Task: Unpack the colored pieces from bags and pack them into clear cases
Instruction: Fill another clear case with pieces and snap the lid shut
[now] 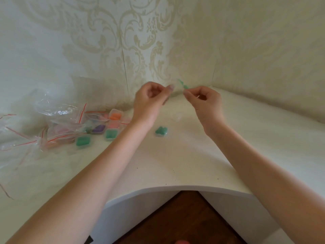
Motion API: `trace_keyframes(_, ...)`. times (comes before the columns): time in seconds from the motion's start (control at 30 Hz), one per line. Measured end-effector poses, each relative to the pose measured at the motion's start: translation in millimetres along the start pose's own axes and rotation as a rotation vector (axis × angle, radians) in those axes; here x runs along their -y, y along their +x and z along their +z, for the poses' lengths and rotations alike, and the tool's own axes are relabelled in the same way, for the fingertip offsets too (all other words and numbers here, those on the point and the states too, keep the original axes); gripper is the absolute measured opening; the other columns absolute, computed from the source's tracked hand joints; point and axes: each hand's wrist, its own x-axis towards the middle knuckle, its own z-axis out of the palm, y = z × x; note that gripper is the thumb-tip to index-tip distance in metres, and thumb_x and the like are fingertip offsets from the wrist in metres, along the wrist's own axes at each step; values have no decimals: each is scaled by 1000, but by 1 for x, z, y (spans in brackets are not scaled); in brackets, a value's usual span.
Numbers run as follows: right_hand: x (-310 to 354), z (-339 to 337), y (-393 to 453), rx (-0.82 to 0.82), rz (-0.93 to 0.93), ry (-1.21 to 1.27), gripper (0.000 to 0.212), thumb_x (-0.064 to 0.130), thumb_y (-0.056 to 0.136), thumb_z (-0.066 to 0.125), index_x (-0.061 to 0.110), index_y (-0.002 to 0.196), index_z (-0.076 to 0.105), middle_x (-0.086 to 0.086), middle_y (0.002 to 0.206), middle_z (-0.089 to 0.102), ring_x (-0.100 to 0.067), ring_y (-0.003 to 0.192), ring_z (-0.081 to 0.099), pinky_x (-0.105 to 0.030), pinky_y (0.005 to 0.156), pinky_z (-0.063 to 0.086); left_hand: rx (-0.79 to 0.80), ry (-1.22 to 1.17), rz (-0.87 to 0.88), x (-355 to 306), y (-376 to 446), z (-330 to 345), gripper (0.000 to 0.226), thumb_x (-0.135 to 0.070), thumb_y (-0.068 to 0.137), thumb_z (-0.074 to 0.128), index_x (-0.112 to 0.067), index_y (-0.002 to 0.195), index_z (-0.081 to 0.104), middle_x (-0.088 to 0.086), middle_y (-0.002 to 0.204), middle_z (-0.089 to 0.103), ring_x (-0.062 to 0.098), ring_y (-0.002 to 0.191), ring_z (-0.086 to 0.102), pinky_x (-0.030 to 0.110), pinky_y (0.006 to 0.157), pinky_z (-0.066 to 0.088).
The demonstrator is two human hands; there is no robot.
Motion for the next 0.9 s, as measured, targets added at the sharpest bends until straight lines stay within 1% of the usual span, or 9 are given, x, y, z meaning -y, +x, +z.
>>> trace_keyframes(0.07,-3,7,-6,63,-106,-111,18,15,82,71,19,67,61,9,66,58,-5,63,47,-8,57,37,146,-37,-83,3,-9,9,17,-20,85,69,-9,80,57,15,79,66,22,76,65,35,81,56)
trace_keyframes(0.13,-5,11,-10,128,-134,-160,18,15,81,71,16,68,59,4,70,61,-6,66,49,-10,58,37,133,-66,-106,8,-13,11,16,-16,88,66,-6,79,57,22,85,67,29,83,68,36,81,58)
trace_keyframes(0.3,-6,13,-9,212,-62,-125,23,18,81,73,18,67,55,1,70,64,-9,65,50,-19,61,41,108,-58,-131,11,-8,5,20,-18,93,59,-6,78,59,15,81,68,23,78,70,32,73,59)
trace_keyframes(0.43,-5,14,-11,339,125,-5,22,27,94,58,15,78,49,5,66,54,-8,59,49,-21,59,42,167,104,-9,11,-7,5,21,-13,97,49,-9,77,52,7,75,63,17,68,65,26,64,55)
trace_keyframes(0.5,-6,17,-15,418,96,-67,24,24,100,44,15,77,42,4,65,48,-4,54,46,-20,57,39,210,312,146,14,-8,5,23,-13,98,44,-8,76,46,7,70,57,20,64,57,30,60,49)
trace_keyframes(0.63,-7,20,-20,371,-165,-326,33,9,97,35,19,66,34,6,61,42,0,52,40,-17,52,31,258,445,264,17,-13,7,25,-13,100,36,-3,78,42,-1,61,42,16,57,39,35,57,35)
trace_keyframes(0.73,-7,17,-18,300,-284,-400,36,9,98,36,22,65,29,7,59,38,-1,51,39,-19,48,27,265,490,281,16,-15,8,27,-15,101,34,-7,77,42,0,62,43,22,58,42,40,59,37)
trace_keyframes(0.83,-9,16,-20,283,-332,-542,26,13,99,35,13,73,33,5,59,37,-15,55,35,-32,51,24,278,535,266,15,-14,9,33,-17,102,31,-16,70,36,0,61,43,23,58,45,41,60,39)
trace_keyframes(0.9,-11,18,-20,237,-310,-581,19,13,97,36,10,79,33,3,60,36,-24,60,33,-34,54,22,278,597,271,15,-14,9,31,-13,101,32,-16,71,34,-1,62,41,23,59,43,39,60,33)
